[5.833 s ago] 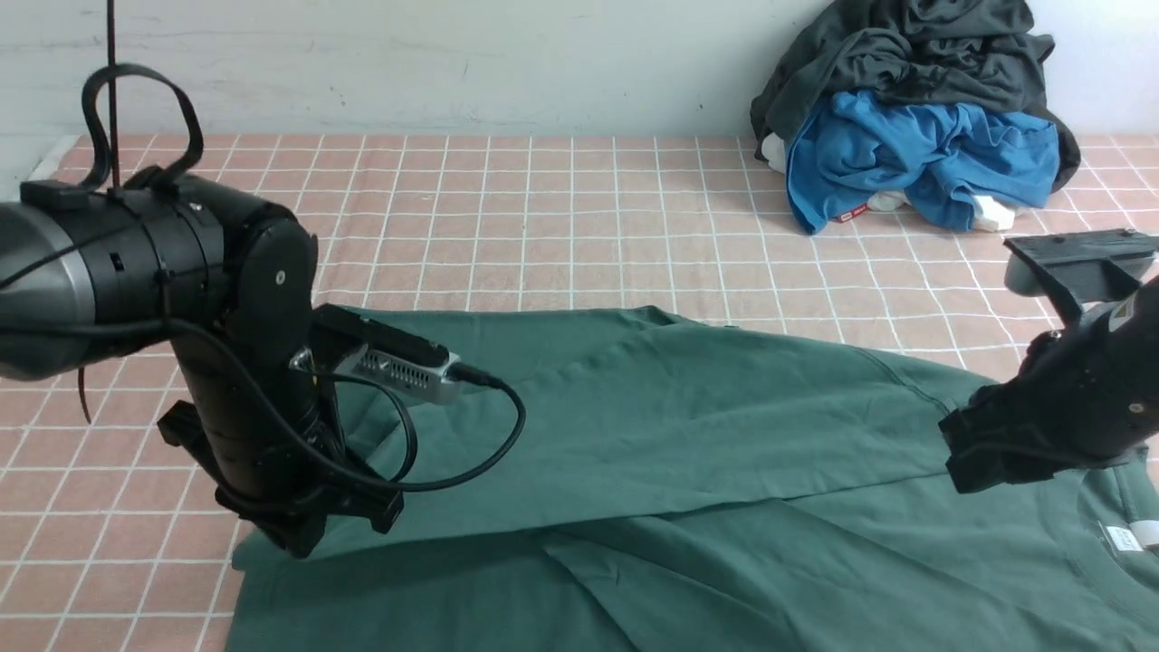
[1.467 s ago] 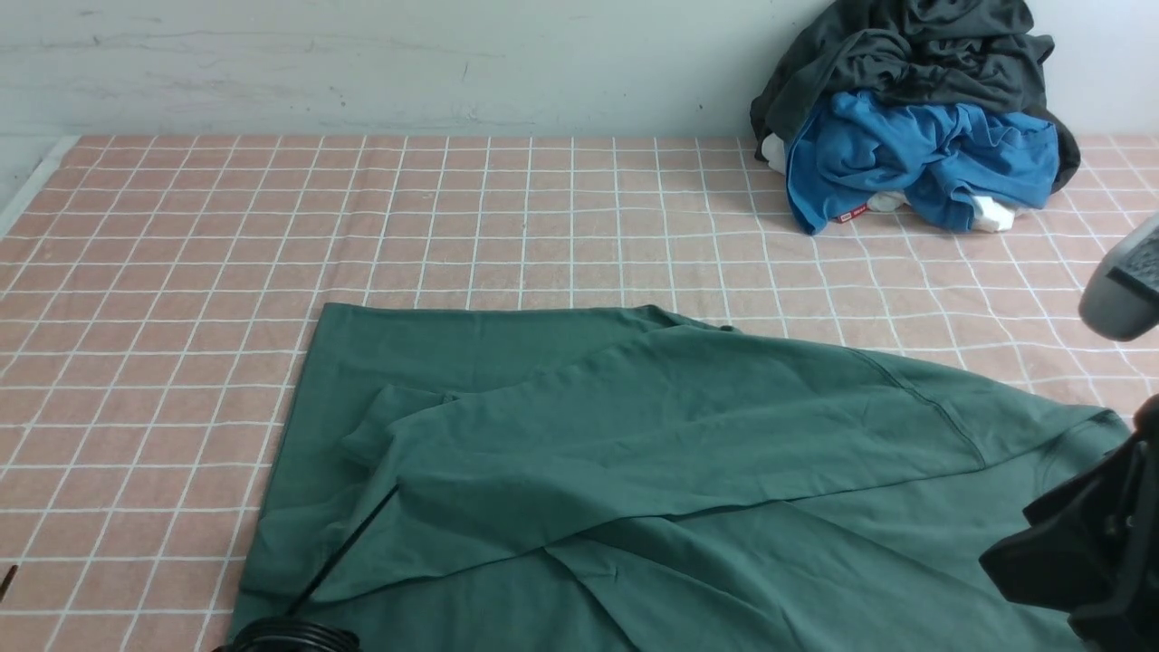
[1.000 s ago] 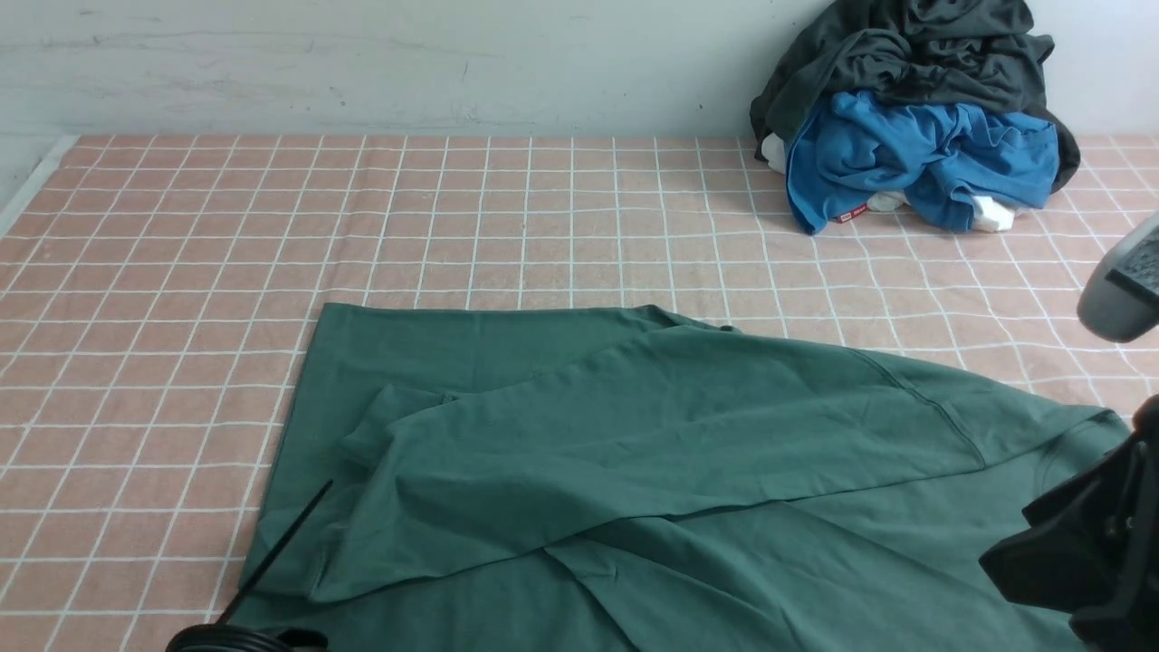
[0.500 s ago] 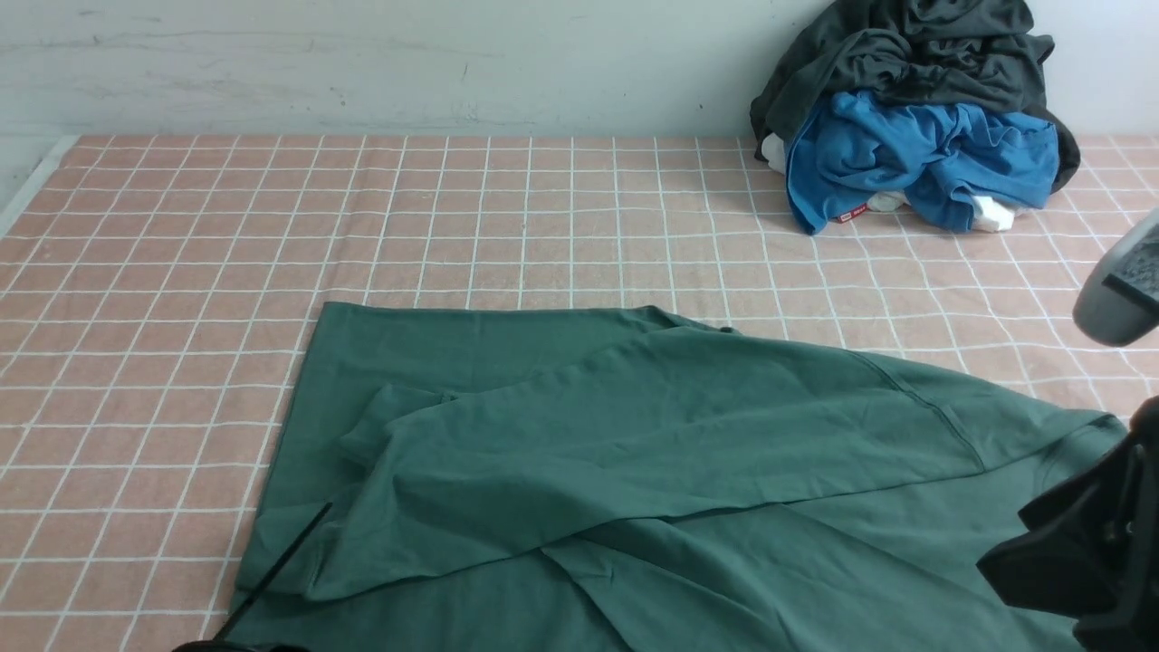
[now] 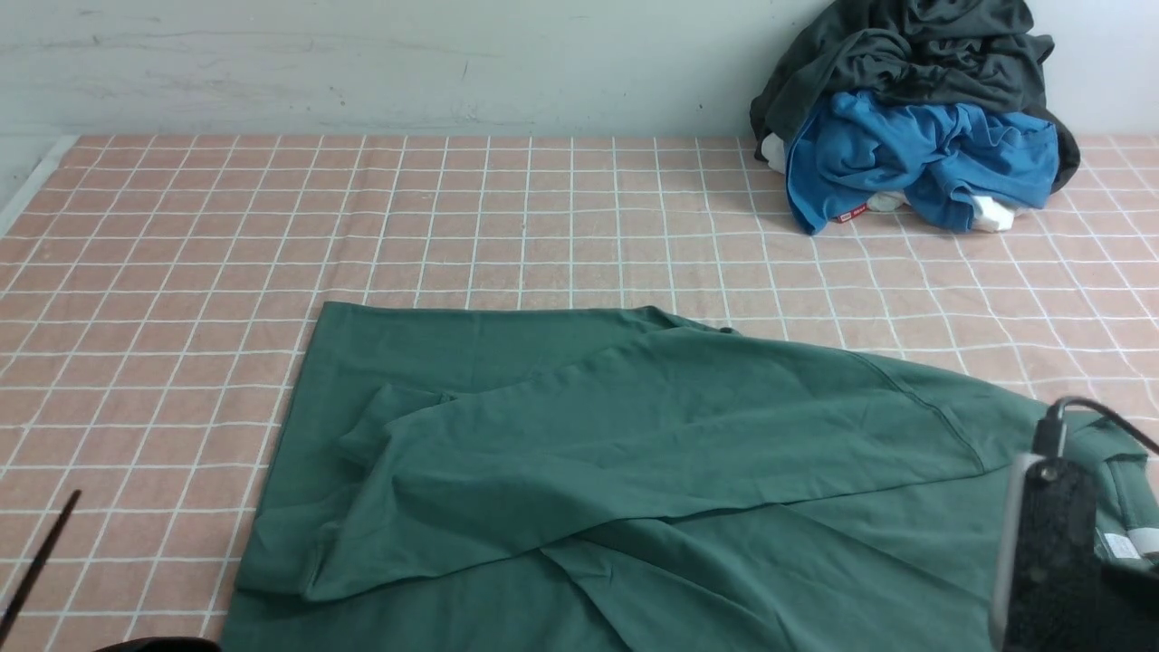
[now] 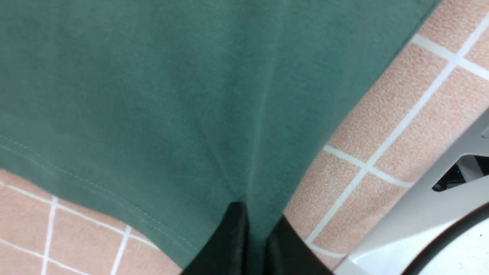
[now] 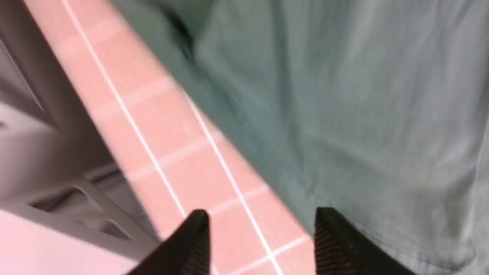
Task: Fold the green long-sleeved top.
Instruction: Use both arms simultaneously to clamp the lower edge of the clothing fabric
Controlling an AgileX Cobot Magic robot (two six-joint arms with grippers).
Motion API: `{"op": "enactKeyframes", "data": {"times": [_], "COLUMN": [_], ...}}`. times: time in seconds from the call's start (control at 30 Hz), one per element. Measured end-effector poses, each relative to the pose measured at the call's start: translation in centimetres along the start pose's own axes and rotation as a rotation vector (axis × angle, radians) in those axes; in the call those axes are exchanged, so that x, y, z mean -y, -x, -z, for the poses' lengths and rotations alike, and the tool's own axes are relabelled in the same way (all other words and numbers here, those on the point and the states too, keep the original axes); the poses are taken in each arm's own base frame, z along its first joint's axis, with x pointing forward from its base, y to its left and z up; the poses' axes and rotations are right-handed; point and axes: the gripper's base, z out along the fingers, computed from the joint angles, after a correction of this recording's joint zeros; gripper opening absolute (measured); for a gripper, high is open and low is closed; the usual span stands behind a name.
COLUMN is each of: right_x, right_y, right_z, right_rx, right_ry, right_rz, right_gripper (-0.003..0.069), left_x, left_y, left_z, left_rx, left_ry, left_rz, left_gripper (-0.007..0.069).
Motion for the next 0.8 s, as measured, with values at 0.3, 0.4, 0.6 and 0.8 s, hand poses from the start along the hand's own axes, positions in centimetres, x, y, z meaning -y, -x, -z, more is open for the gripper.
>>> {"op": "enactKeyframes", "data": {"times": [0.3, 0.4, 0.6, 0.8], "right_x": [0.5, 0.6, 0.7, 1.0], "right_y": [-1.9, -2.1, -2.1, -1.7], "right_z": [-5.3, -6.6, -8.4, -10.1], "right_rx": [-0.021, -0.001, -0.014, -0.063], "right_ry": [-0.136, -0.167, -0.180, -0.151], "right_rz": [0.124, 0.200, 0.319, 0.381], "right_gripper": [0.0506, 0.0507, 0.0506, 0.0482], "left_x": [0.0, 0.0, 0.0, 0.0], "left_y": [0.0, 0.2, 0.3, 0.3], "left_z": [0.0, 0.1, 0.0, 0.0], "left_rx": [0.012, 0.031, 0.049, 0.049], "left_ry": [0.001, 0.001, 0.002, 0.002], "left_rz": [0.001, 0.001, 0.000, 0.000], "left_gripper": [0.0009, 0.0009, 0.0009, 0.0009]}}
